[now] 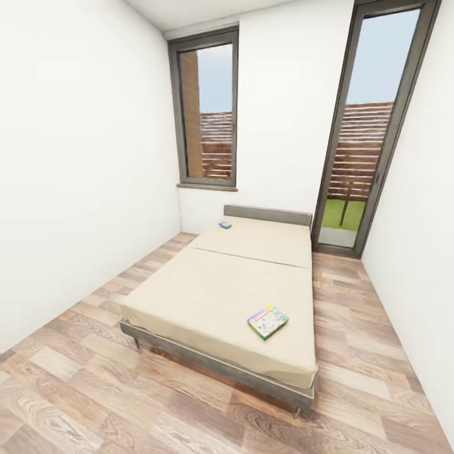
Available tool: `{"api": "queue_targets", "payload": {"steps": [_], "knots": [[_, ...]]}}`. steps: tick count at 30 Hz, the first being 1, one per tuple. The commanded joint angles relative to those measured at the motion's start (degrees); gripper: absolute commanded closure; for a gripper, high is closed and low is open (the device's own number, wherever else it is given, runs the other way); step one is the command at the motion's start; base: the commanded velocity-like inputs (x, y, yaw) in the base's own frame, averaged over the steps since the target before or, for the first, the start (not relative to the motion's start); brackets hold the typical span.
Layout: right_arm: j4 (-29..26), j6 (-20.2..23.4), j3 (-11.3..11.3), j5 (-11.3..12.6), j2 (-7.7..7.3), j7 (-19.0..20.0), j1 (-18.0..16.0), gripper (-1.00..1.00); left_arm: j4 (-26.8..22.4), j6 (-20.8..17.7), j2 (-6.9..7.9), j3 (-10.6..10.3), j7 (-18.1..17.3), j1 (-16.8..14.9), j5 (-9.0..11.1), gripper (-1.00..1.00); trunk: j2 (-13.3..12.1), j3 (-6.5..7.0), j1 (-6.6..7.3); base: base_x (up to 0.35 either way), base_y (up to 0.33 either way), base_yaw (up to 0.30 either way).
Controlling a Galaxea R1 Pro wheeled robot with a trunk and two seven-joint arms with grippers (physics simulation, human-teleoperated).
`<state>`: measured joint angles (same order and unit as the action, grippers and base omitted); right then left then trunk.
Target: Put all the toys in the child's room - the three board games (two on the bed and one on the table), the two jigsaw puzzles on the table, and the tennis ball on the table - inside the toy box on the table in the child's room.
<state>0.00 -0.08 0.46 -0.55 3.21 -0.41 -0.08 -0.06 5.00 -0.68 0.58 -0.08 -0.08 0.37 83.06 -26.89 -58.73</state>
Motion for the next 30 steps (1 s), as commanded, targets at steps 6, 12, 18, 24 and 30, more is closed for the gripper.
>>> {"api": "queue_targets", "payload": {"steps": [6,12,18,24,30], "knots": [[0.0,0.0,0.1,0.0,-0.19,-0.1,0.0,-1.00,0.0,0.1,-0.08,0.1,0.0,0.0,0.1,-1.00,0.0,-0.04,0.00,0.000,0.000,0.258],[0.0,0.0,0.0,0.1,-0.47,-0.1,0.0,-1.00,0.0,0.1,-0.11,0.1,0.0,0.0,0.1,-1.00,0.0,-0.04,0.00,0.000,0.000,0.187],[0.0,0.0,-0.1,0.2,-0.60,-0.1,0.0,-1.00,0.0,0.1,-0.11,0.1,-0.1,0.0,0.1,-1.00,-2.0,0.86,1.10,0.000,0.000,0.081],[0.0,0.1,-0.1,0.2,-0.67,-0.1,0.0,-1.00,0.0,0.1,0.00,0.1,-0.1,0.0,0.2,-1.00,-4.4,1.94,2.42,0.000,0.000,0.022],[0.0,0.2,-0.1,0.1,-0.80,0.0,0.0,-1.00,0.1,0.2,0.22,0.1,0.0,0.0,0.2,-1.00,-6.8,3.01,3.74,0.000,0.000,0.006]]}}
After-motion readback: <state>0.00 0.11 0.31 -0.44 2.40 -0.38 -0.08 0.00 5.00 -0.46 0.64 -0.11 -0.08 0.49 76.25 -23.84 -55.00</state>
